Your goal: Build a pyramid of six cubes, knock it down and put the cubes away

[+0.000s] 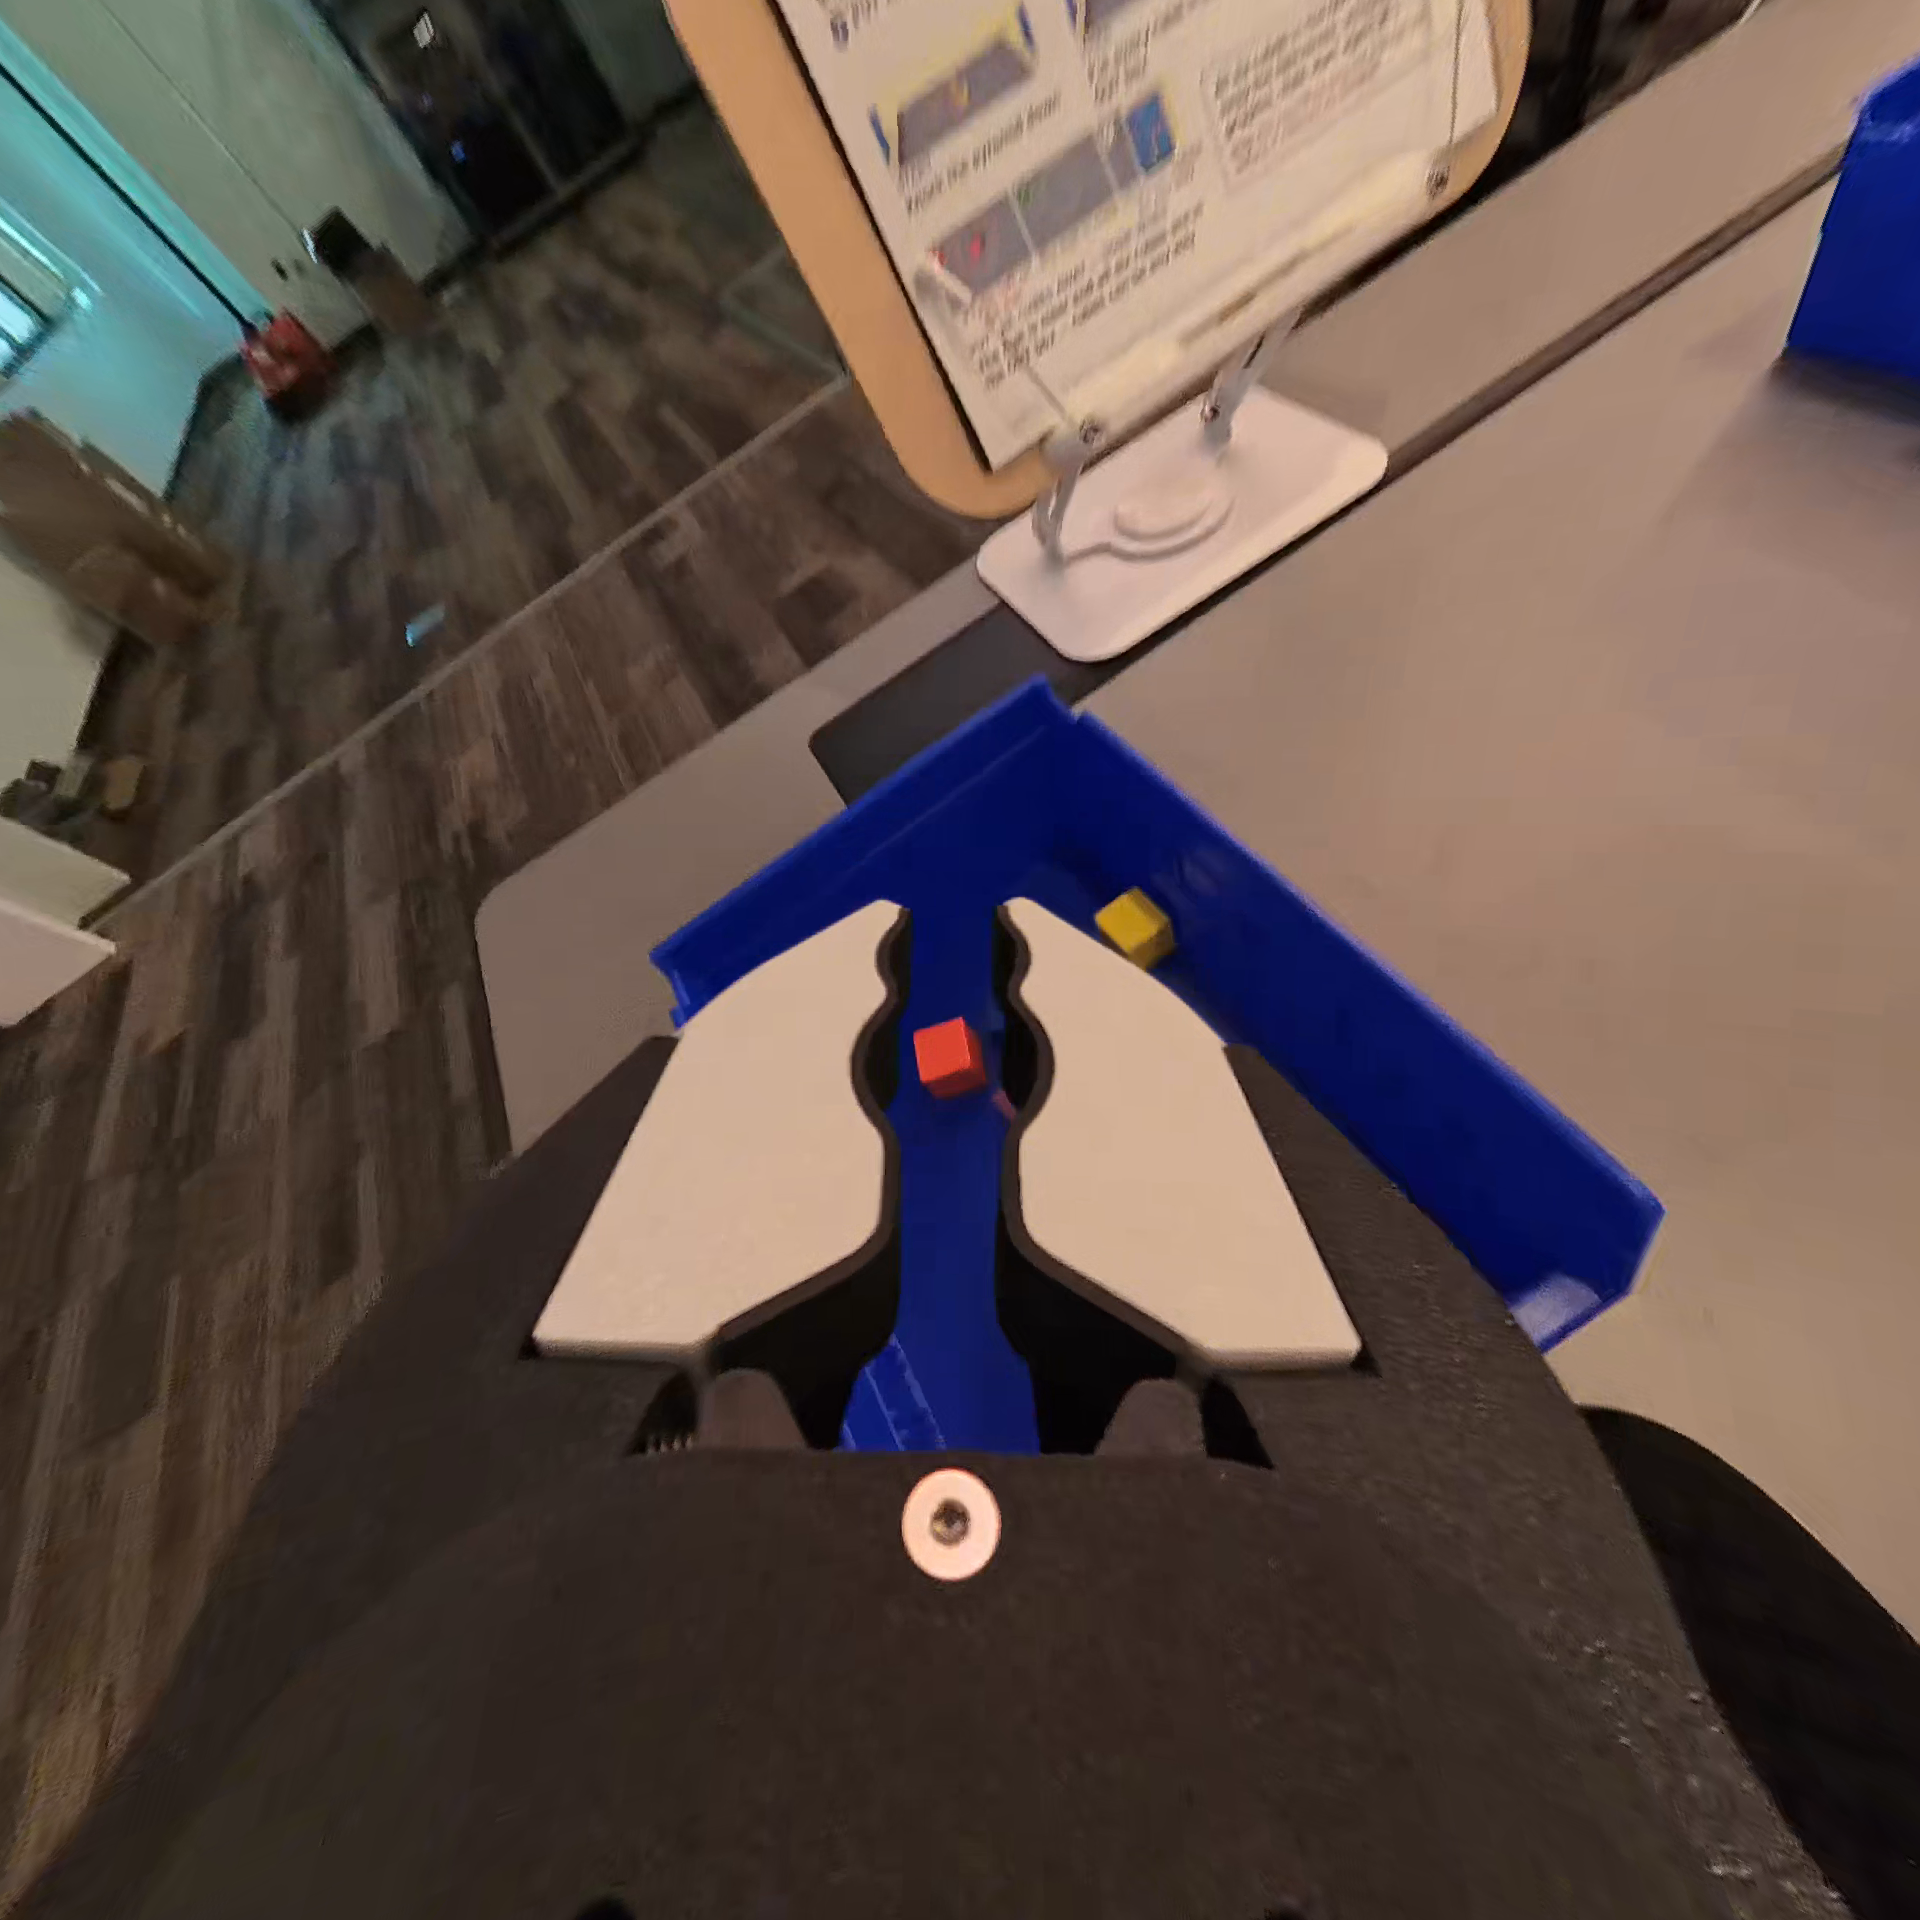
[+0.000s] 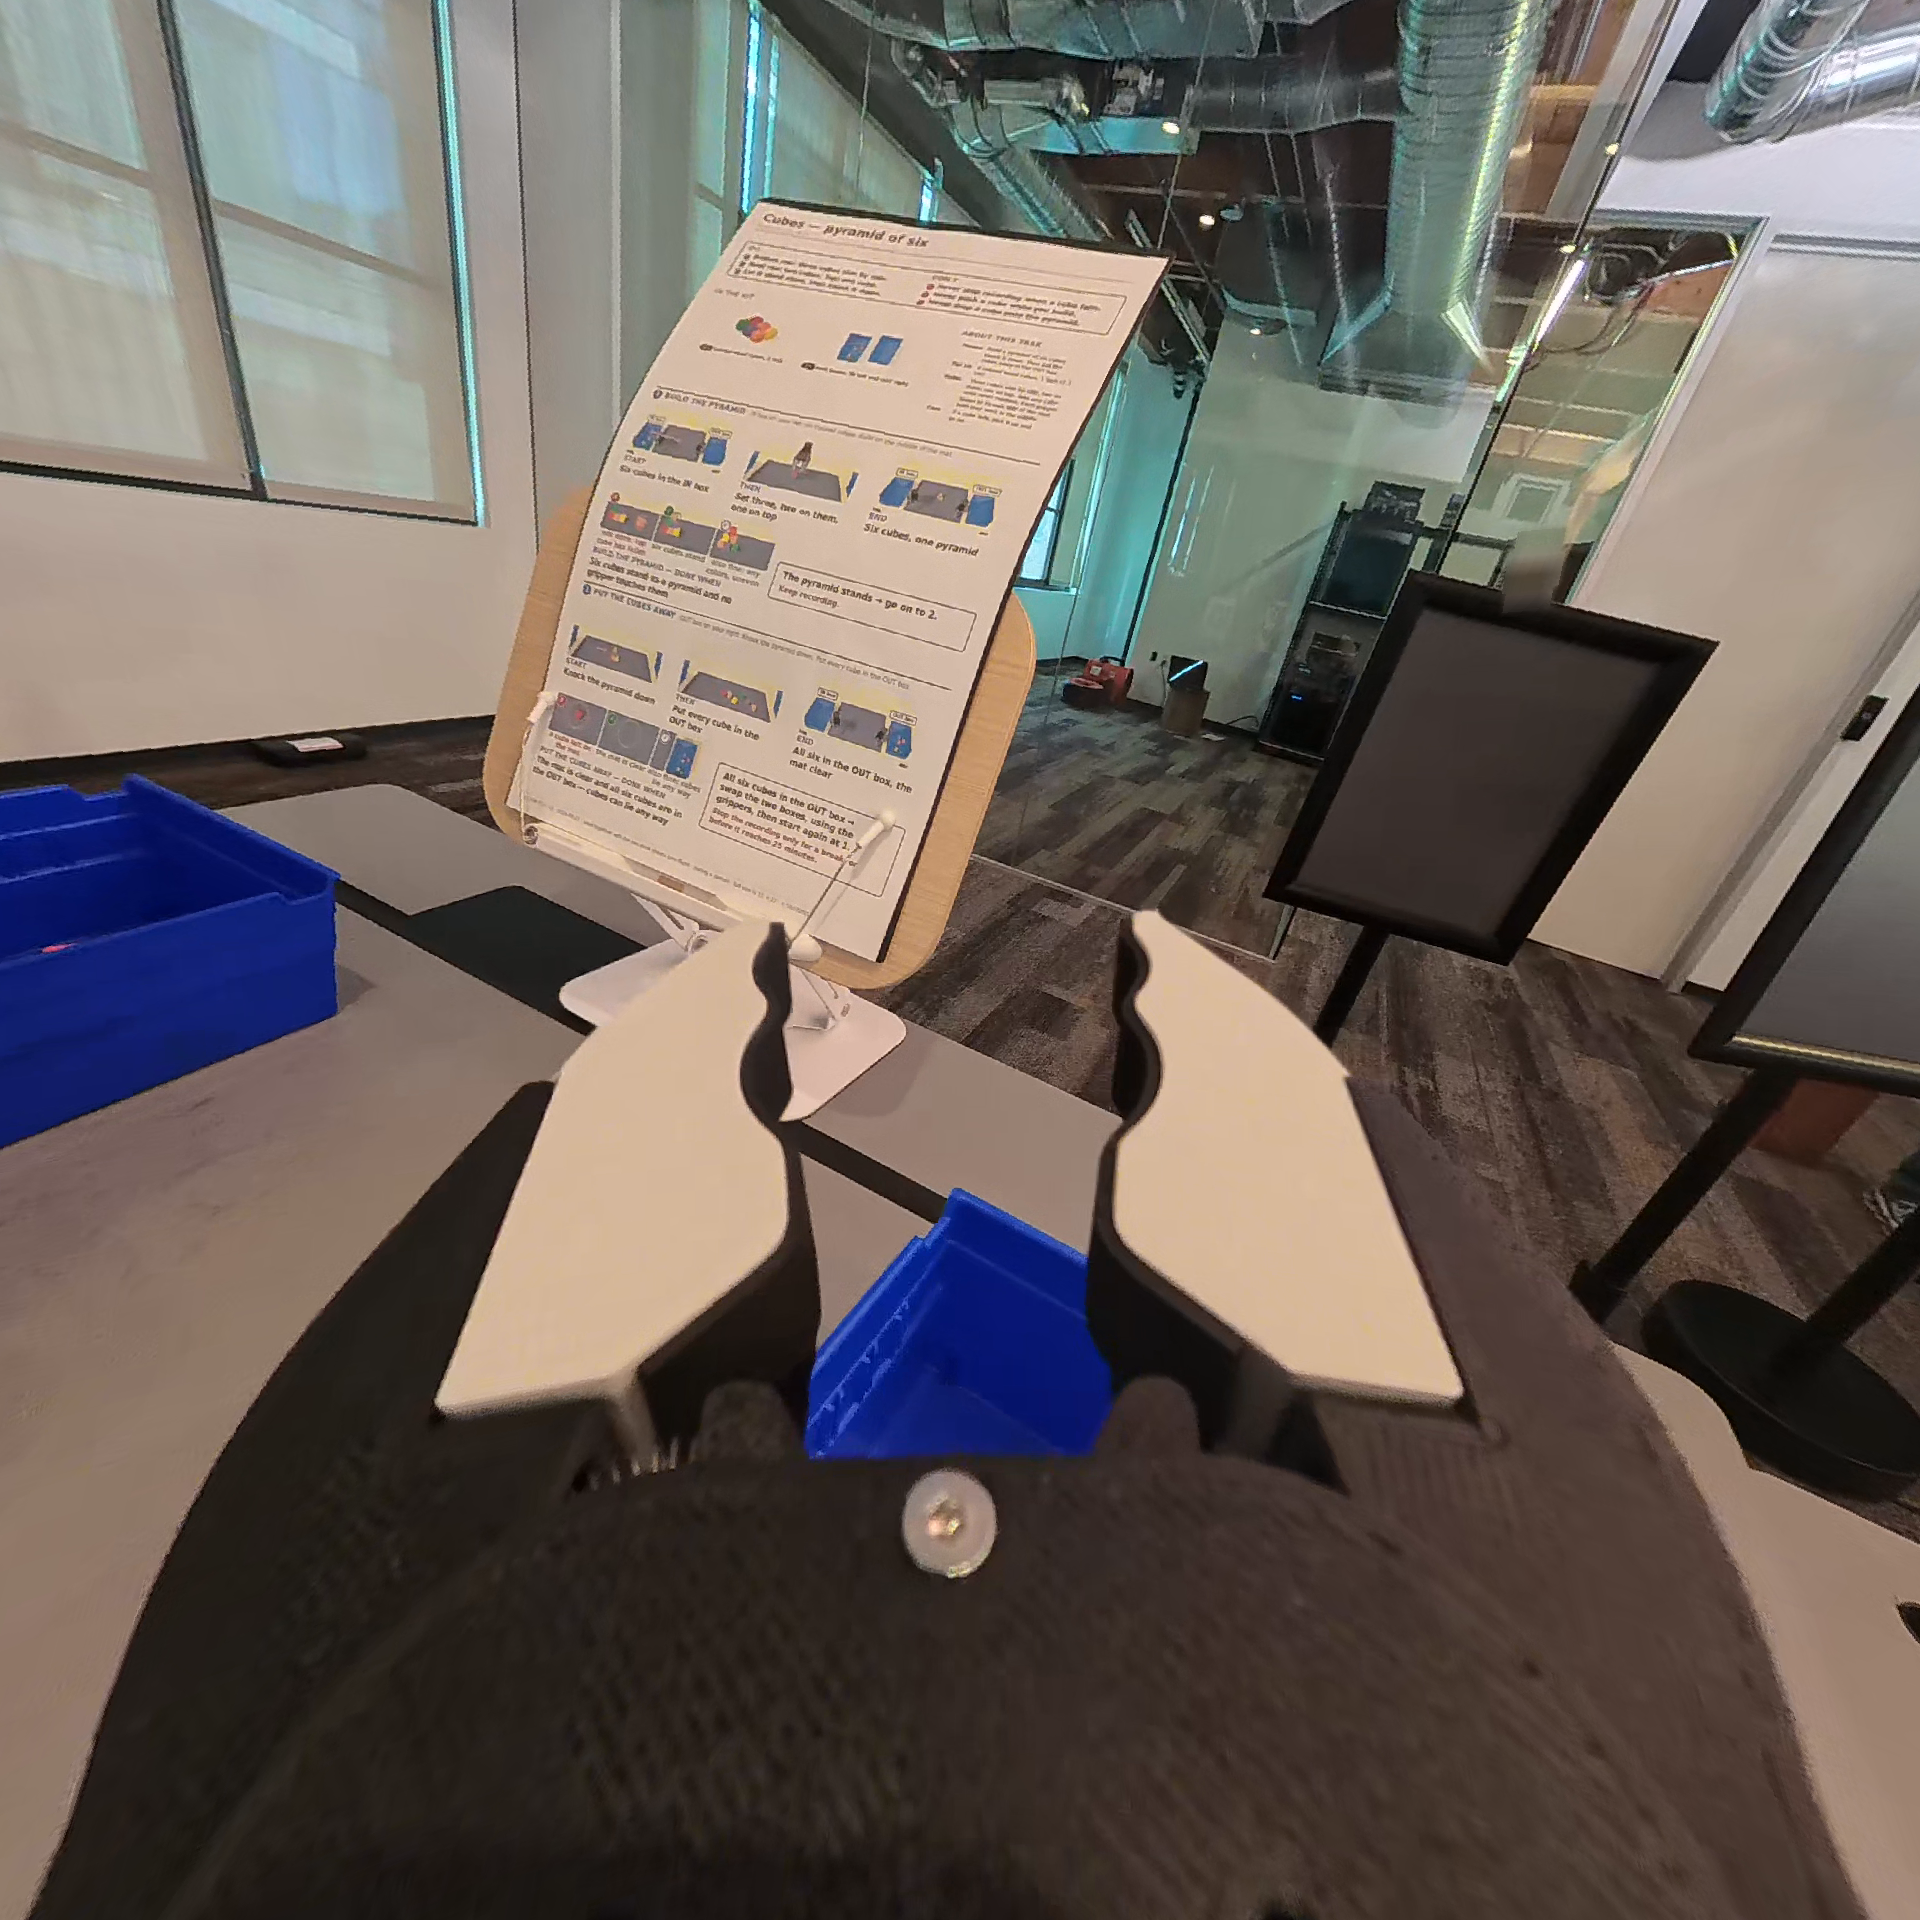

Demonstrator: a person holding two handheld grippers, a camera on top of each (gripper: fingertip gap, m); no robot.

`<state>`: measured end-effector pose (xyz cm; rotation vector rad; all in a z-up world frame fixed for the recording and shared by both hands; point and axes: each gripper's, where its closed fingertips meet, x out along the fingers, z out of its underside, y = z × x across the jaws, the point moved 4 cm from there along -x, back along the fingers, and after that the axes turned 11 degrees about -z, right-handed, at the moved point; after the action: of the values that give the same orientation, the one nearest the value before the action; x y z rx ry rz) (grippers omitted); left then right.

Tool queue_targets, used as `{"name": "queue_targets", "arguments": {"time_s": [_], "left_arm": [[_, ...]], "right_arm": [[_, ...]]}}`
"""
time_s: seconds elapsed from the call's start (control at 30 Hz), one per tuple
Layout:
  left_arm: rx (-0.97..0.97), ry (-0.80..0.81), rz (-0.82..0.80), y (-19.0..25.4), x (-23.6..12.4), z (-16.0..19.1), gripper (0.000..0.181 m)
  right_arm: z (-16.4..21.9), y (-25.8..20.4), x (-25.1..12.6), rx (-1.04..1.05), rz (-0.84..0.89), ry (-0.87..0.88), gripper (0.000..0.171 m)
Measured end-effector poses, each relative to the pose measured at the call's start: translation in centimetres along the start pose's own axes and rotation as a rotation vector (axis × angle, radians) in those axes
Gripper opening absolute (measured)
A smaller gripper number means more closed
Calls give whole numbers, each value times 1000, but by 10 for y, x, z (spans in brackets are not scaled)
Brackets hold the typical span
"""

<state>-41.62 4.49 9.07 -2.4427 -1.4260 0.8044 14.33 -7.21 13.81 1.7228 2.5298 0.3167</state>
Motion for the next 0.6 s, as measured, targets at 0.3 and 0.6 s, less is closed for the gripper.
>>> {"name": "queue_targets", "arguments": {"time_s": [0.3, 0.6], "left_arm": [[20, -429, 20, 2, 9, 60, 11], [-176, -778, 196, 17, 40, 118, 7]], "right_arm": [[0, -3, 0, -12, -33, 32, 56], [10, -13, 12, -71, -70, -83, 56]]}}
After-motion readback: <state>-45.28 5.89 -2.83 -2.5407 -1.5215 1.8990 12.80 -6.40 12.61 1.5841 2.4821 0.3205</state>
